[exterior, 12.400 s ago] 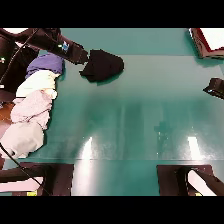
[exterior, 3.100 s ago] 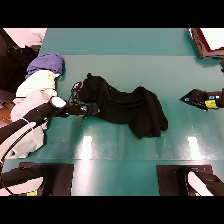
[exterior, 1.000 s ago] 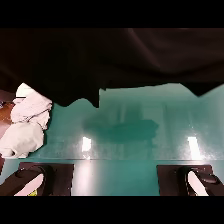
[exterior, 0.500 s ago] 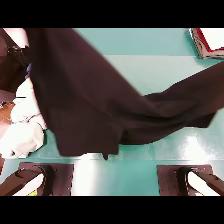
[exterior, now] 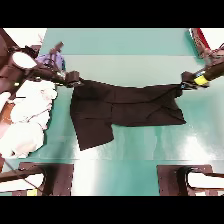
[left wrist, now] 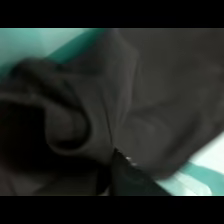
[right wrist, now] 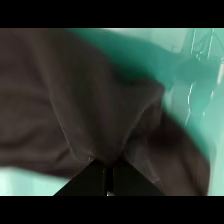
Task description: Fold the shirts.
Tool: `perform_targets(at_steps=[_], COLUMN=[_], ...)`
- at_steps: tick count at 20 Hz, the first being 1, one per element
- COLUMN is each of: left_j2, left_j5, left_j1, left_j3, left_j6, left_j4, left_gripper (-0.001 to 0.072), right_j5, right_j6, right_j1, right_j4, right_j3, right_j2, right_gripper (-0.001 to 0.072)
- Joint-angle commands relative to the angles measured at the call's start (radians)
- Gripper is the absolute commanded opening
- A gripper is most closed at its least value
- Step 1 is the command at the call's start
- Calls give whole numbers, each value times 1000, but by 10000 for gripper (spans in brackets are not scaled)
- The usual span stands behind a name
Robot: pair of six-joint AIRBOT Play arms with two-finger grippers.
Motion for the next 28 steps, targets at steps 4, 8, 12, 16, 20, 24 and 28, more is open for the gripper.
perform_targets(at_steps=[4, 8, 12, 16, 20, 24, 28], left_j2=[-102, -70, -35, -21, -22, -22, -22], left_j5=[48, -200, -338, -266, -144, -74, -42], left_j1=[51, 228, 331, 334, 316, 256, 191], left_j3=[74, 163, 48, -196, -328, -377, -377], left_j6=[7, 61, 87, 140, 195, 201, 184], left_j4=[13, 21, 122, 111, 47, 45, 42], left_gripper=[646, 645, 644, 644, 644, 645, 579], right_j5=[-93, 74, 176, 163, 100, 91, 80], right_j6=[-10, -39, -71, -117, -119, -119, -119], right_j1=[-22, -108, -191, -249, -274, -272, -272], right_j4=[10, 11, 15, 137, 193, 195, 194], right_j3=[140, 229, 196, -5, -182, -271, -281], right_j2=[-143, -86, 16, 145, 236, 282, 309], right_gripper=[351, 337, 305, 306, 305, 305, 305])
